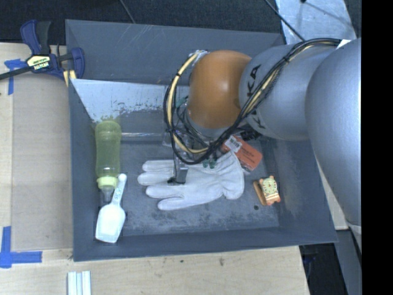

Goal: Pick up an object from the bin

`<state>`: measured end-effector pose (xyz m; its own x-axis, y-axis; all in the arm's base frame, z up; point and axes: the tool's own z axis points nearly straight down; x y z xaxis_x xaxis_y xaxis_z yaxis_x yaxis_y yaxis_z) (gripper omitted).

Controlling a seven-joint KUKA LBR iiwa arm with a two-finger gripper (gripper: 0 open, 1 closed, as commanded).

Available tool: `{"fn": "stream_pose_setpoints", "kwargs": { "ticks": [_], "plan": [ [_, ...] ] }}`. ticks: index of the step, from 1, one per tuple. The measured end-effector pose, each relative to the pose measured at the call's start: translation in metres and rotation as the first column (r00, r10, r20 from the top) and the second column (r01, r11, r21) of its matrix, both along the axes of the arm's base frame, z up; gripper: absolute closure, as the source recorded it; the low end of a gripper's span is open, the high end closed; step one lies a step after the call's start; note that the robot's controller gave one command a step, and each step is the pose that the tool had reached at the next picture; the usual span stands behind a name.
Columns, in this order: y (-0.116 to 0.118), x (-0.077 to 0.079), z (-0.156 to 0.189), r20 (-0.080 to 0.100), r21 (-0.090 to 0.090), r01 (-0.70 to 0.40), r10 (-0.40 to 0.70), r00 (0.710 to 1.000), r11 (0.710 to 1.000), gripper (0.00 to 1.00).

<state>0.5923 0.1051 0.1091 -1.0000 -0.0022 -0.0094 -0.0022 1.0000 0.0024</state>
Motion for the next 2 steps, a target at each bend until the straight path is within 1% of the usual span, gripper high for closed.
{"fn": "stream_pose_setpoints", "kwargs": {
  "ticks": [1, 2],
  "plan": [
    [0.0145, -0.0032, -0.0346, -0.008, -0.001, -0.010, 0.010, 1.000, 1.000, 1.00],
    [0.0145, -0.0032, -0.0346, -0.008, -0.001, -0.009, 0.009, 1.000, 1.000, 1.00]
  ]
}}
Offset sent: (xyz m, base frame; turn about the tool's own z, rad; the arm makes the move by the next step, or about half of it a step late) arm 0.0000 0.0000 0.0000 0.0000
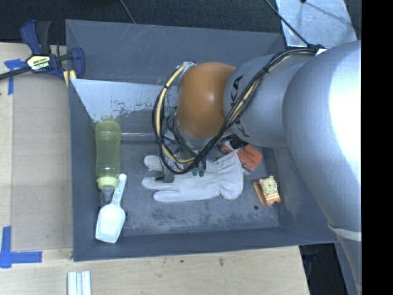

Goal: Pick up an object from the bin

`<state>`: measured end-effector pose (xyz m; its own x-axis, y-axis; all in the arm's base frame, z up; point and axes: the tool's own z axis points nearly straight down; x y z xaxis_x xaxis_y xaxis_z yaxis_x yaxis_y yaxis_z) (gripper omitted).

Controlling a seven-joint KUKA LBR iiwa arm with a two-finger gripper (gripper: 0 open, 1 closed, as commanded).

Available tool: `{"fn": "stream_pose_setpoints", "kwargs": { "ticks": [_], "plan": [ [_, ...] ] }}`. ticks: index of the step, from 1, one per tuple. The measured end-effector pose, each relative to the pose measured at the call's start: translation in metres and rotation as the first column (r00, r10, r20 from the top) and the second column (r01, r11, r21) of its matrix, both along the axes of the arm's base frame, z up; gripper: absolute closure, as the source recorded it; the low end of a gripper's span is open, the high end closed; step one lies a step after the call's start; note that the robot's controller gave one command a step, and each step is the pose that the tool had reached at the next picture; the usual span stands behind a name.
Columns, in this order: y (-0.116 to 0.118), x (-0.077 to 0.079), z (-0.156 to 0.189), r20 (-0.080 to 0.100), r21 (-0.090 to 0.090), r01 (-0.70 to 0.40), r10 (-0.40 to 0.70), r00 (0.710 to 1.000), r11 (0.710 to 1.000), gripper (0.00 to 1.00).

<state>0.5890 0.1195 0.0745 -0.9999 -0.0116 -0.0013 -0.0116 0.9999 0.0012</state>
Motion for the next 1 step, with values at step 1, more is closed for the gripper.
{"fn": "stream_pose_setpoints", "kwargs": {
  "ticks": [1],
  "plan": [
    [0.0165, -0.0134, 0.1250, 0.001, 0.000, 0.019, -0.019, 1.000, 1.000, 1.00]
  ]
}}
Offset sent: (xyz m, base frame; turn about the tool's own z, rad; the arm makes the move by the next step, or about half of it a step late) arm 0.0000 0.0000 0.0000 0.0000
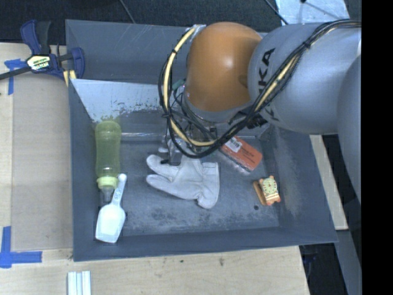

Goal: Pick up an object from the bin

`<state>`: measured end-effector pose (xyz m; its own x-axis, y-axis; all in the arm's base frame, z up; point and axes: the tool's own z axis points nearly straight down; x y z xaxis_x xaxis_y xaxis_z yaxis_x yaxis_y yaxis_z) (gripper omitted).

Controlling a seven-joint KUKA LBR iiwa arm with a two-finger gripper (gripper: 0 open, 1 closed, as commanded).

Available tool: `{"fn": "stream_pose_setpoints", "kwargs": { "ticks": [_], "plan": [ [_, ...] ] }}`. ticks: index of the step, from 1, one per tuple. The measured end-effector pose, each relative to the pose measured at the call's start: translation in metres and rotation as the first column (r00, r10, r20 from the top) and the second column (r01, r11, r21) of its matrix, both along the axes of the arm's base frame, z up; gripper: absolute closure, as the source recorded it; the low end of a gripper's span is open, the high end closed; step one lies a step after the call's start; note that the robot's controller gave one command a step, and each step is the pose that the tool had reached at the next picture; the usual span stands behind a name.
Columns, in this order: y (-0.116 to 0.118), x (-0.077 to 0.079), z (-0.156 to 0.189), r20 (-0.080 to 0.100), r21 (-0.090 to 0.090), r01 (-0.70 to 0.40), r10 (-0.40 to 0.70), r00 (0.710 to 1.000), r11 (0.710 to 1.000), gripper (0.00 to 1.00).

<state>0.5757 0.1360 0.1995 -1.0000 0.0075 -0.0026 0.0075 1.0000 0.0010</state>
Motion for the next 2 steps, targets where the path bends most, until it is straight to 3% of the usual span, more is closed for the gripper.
{"fn": "stream_pose_setpoints", "kwargs": {
  "ticks": [1, 2],
  "plan": [
    [0.000, 0.000, 0.000, 0.000, 0.000, 0.001, -0.001, 1.000, 1.000, 1.00],
    [-0.010, -0.002, 0.050, -0.006, -0.002, 0.013, -0.013, 1.000, 1.000, 1.00]
  ]
}}
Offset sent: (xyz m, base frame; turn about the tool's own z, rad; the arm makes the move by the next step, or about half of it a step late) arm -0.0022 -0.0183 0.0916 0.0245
